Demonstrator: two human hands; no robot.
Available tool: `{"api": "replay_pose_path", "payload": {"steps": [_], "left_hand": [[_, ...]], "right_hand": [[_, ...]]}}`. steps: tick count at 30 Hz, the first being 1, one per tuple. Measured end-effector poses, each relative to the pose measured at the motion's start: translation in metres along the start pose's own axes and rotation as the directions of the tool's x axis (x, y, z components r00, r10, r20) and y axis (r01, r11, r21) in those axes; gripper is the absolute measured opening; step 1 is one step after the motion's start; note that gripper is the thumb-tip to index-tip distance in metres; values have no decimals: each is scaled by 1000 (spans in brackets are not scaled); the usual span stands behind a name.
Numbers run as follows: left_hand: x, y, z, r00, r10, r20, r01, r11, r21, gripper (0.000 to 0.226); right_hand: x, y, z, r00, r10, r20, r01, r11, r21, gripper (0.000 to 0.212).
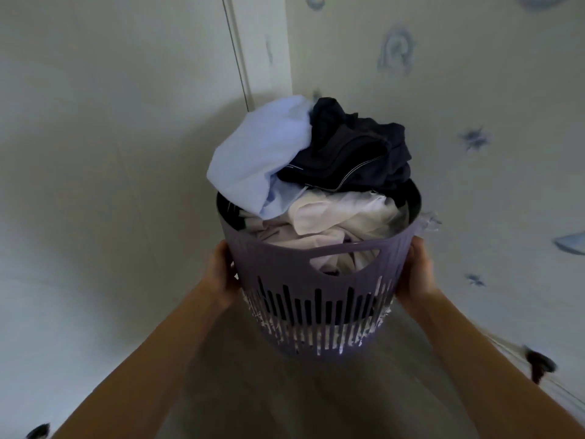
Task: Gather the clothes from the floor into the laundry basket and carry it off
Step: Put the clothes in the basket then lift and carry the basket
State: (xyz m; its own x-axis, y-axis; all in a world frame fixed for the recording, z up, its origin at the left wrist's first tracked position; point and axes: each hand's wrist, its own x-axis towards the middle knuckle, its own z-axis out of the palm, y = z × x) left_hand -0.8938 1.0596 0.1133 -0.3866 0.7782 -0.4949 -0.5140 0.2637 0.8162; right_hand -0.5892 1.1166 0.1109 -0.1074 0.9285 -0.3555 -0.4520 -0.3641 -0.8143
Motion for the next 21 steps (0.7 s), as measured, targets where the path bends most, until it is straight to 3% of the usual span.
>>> {"api": "replay_pose_path", "payload": {"steps": [4, 8, 12, 17, 19, 21], "left_hand": [[55, -49, -20, 1000, -5, -31, 8, 995, 101, 30], [96, -97, -38, 999, -16, 32, 16, 1000, 8, 34], [113, -135, -45, 1000, -16, 2, 16, 999, -38, 45], [123, -148, -62, 999, -36, 32, 32, 992, 125, 40], [121, -140, -65, 995, -42, 91, 22, 976, 217, 38], [114, -132, -69, 995, -75, 69, 49, 945, 323, 36]], "right_hand": [[51, 50, -16, 1000, -4, -25, 3, 1000, -18, 53], [87, 97, -30, 1000, 16, -14, -17, 998, -67, 58], [90, 133, -50, 995, 64, -75, -71, 993, -97, 60], [80, 149, -64, 997, 49, -55, -53, 997, -59, 61], [74, 153, -67, 995, 64, -77, -67, 997, -38, 52], [70, 157, -73, 983, 95, -159, -116, 985, -126, 42]]}}
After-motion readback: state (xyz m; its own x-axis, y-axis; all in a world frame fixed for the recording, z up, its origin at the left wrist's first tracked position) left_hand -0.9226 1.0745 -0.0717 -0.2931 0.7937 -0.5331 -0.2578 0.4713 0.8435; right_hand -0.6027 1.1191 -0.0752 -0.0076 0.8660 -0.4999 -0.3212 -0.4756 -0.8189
